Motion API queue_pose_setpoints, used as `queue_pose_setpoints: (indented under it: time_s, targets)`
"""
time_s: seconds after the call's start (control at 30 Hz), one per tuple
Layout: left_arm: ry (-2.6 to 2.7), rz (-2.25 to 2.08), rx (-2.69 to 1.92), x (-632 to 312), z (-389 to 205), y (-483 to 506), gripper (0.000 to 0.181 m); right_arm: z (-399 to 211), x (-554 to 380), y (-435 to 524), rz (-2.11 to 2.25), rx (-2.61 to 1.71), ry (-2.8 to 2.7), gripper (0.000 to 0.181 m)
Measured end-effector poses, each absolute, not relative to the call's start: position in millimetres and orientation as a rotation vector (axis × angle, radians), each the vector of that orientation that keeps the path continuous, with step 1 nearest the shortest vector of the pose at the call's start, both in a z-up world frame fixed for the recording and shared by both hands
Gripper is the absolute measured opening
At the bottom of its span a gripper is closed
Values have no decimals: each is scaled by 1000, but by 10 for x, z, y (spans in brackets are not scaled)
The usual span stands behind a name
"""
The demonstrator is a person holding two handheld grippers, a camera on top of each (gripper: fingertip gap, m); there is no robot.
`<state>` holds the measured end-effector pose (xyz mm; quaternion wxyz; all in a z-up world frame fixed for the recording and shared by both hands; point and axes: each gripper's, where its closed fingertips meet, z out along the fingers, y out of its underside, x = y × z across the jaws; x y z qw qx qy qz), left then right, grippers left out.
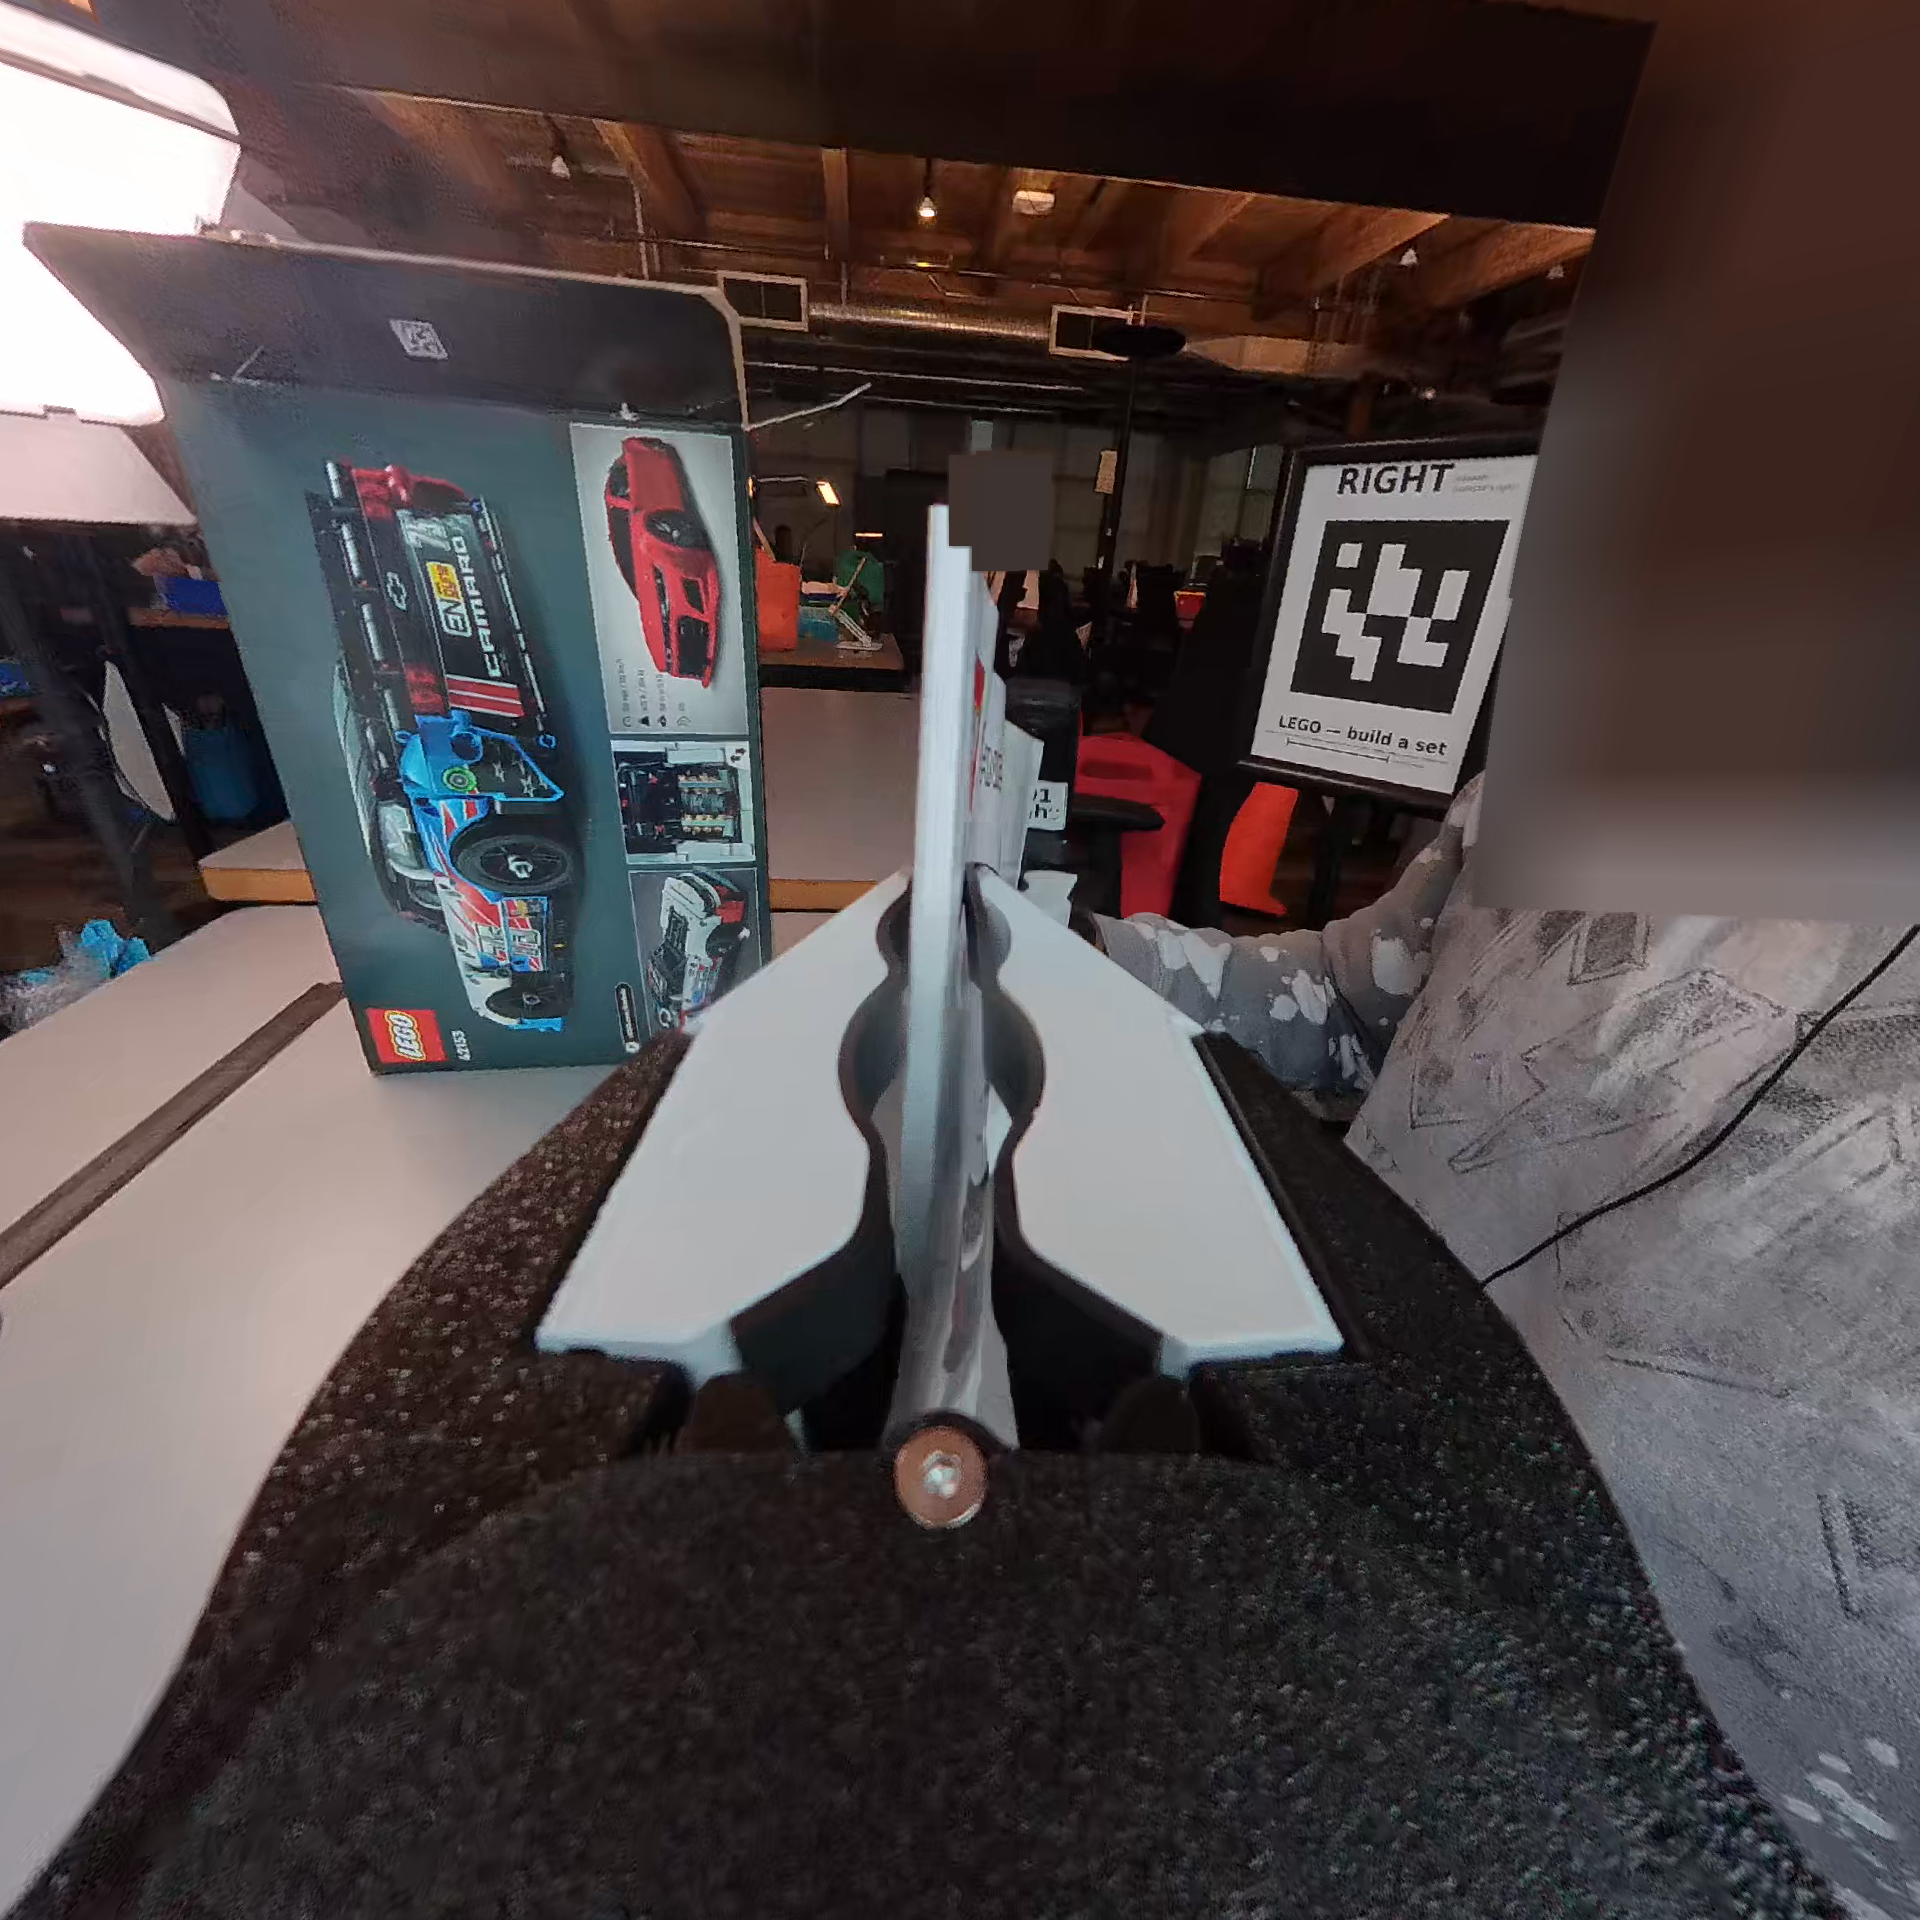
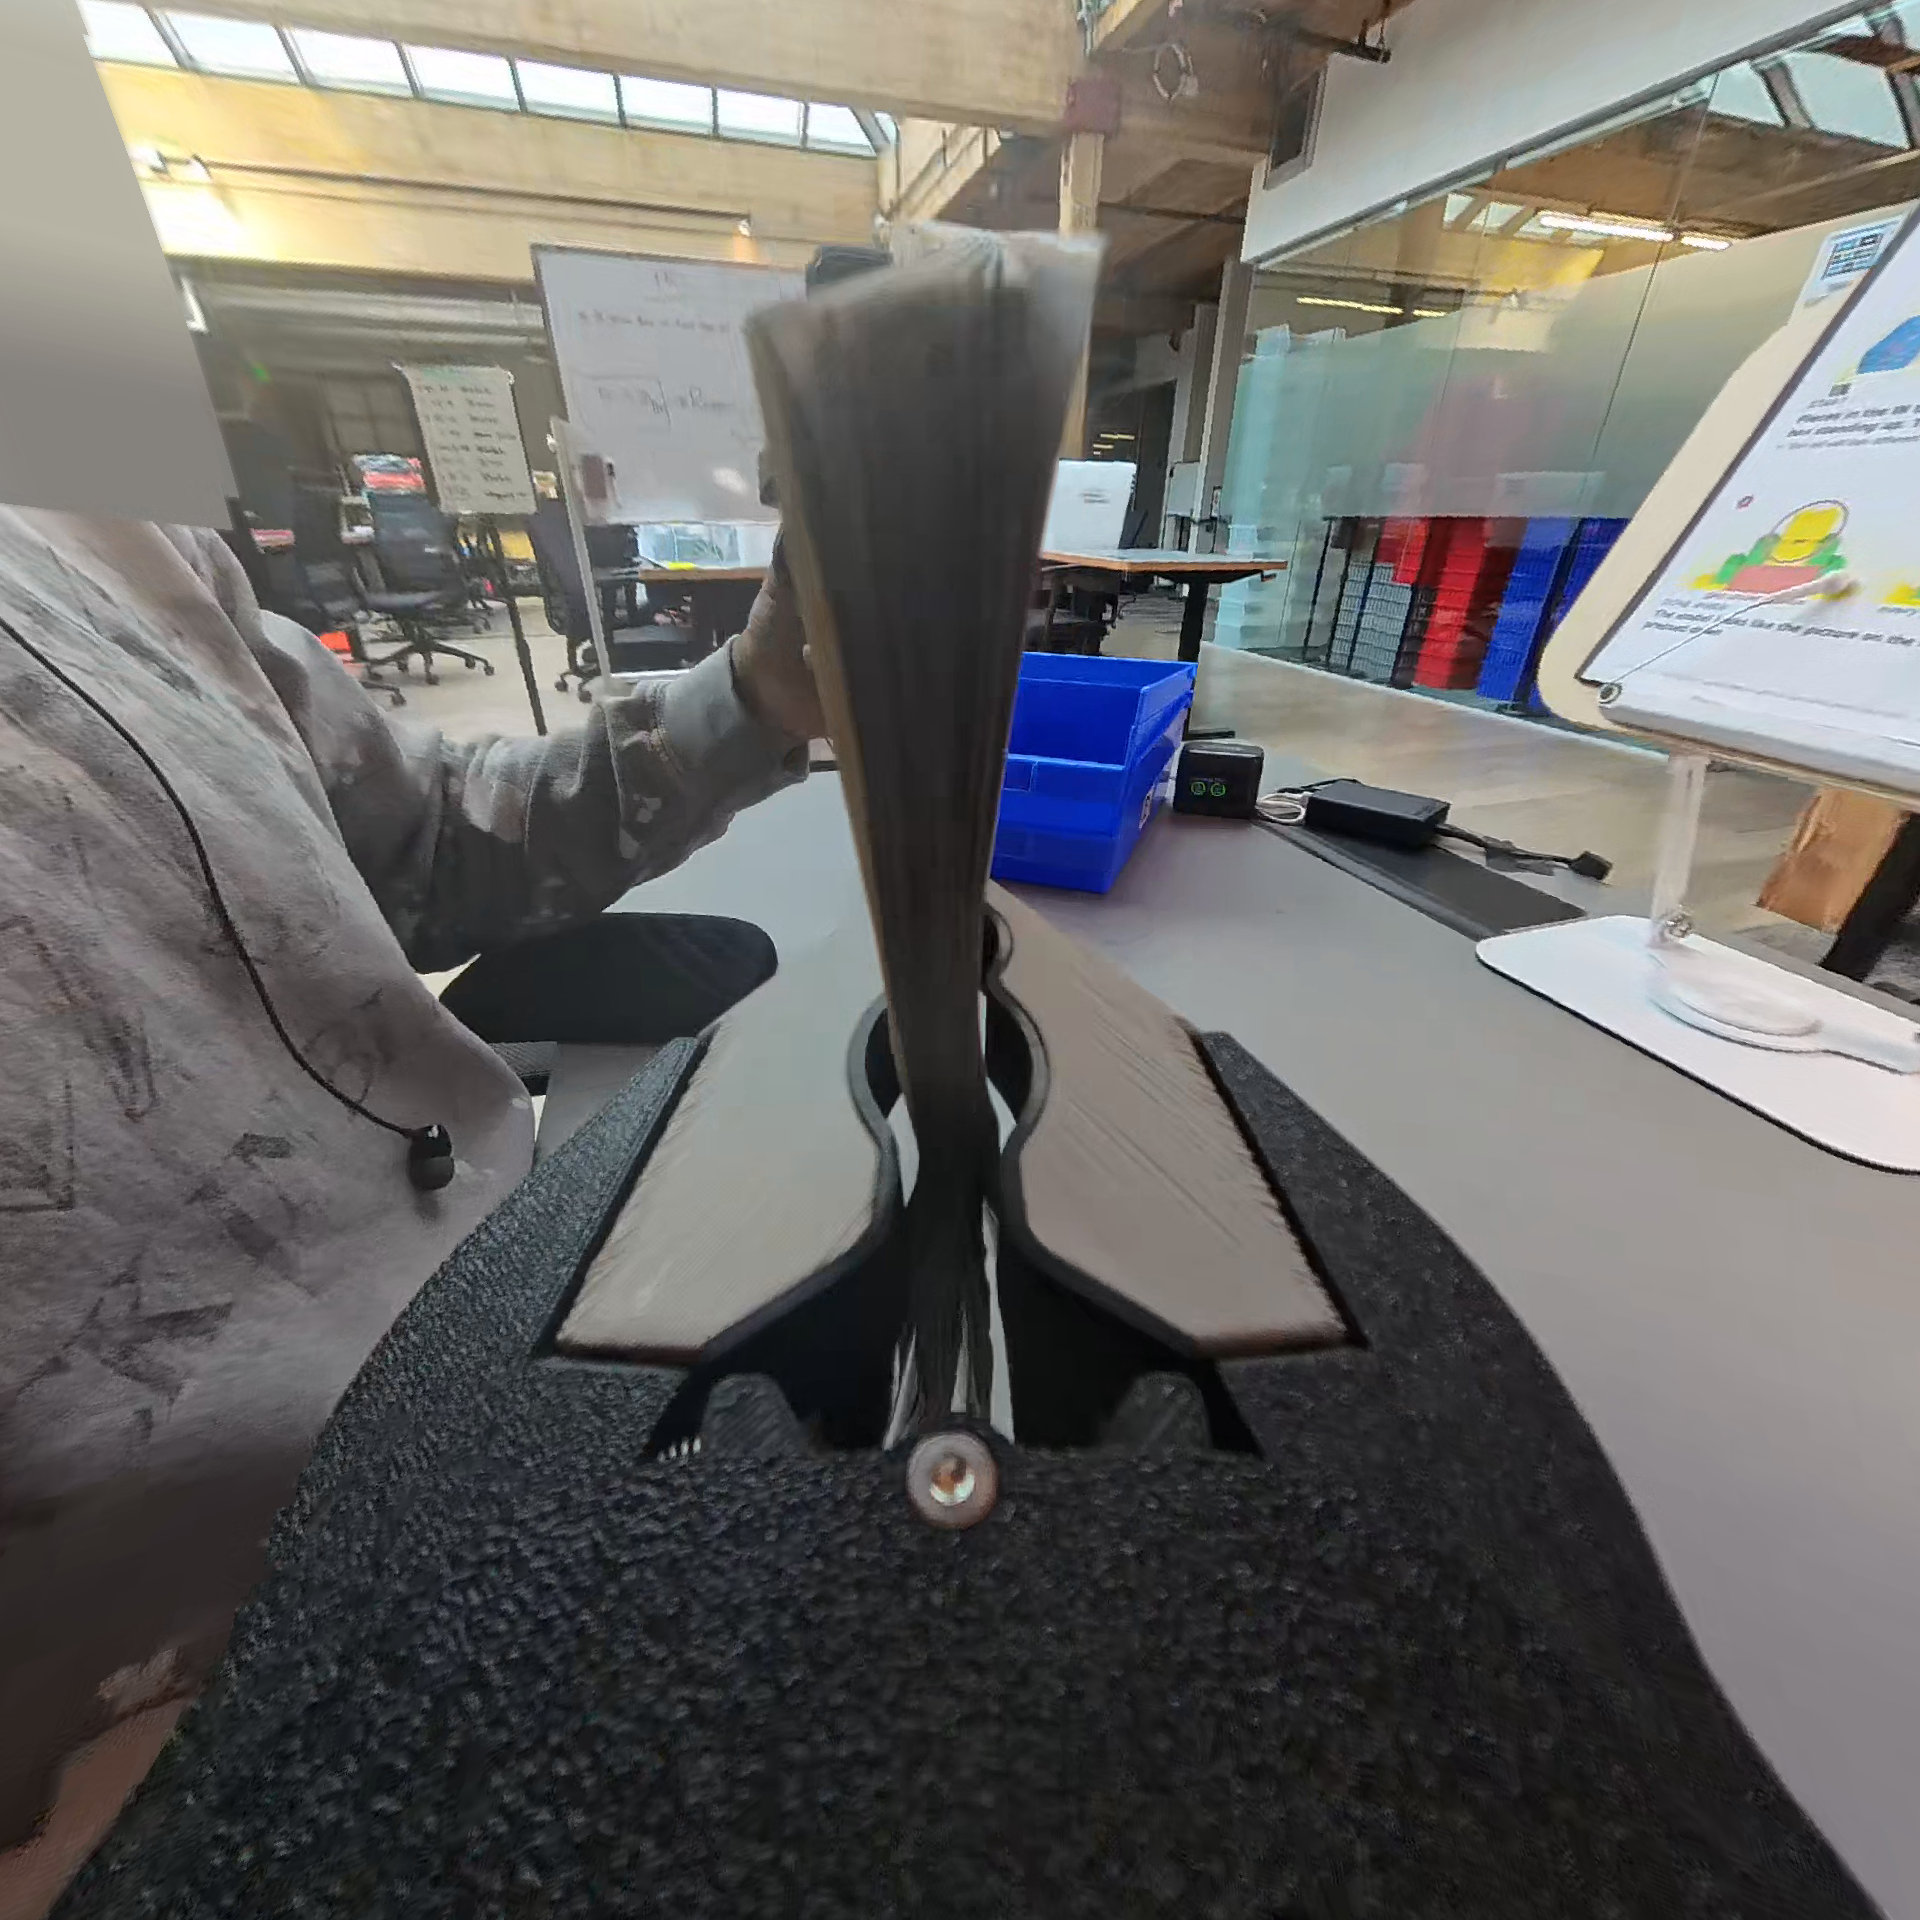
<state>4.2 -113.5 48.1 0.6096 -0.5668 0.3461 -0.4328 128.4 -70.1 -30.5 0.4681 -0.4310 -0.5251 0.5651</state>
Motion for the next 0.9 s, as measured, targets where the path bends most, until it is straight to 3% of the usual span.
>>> queue_pose_setpoints:
  time_s: [0.2,0.37,0.47,0.57,0.63,0.73,0.77,0.83,0.87,0.9]
  targets:
    - [792,-1049,-1497,250,-125,-956,6,-432,1685,-457,1198,-1316,-1275,4]
    - [512,-1336,-1918,328,-905,-719,7,-1101,1800,-232,1539,-1903,-1046,4]
    - [383,-1355,-2119,306,-1390,-684,7,-1476,1901,39,1436,-2085,-916,7]
    - [320,-1213,-2213,94,-1643,-623,22,-1230,2237,633,1203,-1960,-646,30]
    - [306,-1122,-2212,-56,-1658,-586,38,-978,2612,1081,828,-1837,-503,79]
    - [309,-1066,-2195,-144,-1631,-545,46,-566,2879,1490,458,-1662,-433,122]
    - [311,-1065,-2189,-139,-1625,-532,46,-504,2856,1613,410,-1646,-443,128]
    - [300,-1042,-2170,-143,-1629,-481,37,-466,2776,1890,358,-1643,-471,121]
    - [294,-1032,-2161,-149,-1633,-460,28,-449,2632,1925,411,-1615,-559,93]
    - [293,-1027,-2154,-153,-1635,-450,21,-459,2568,1984,433,-1632,-560,90]
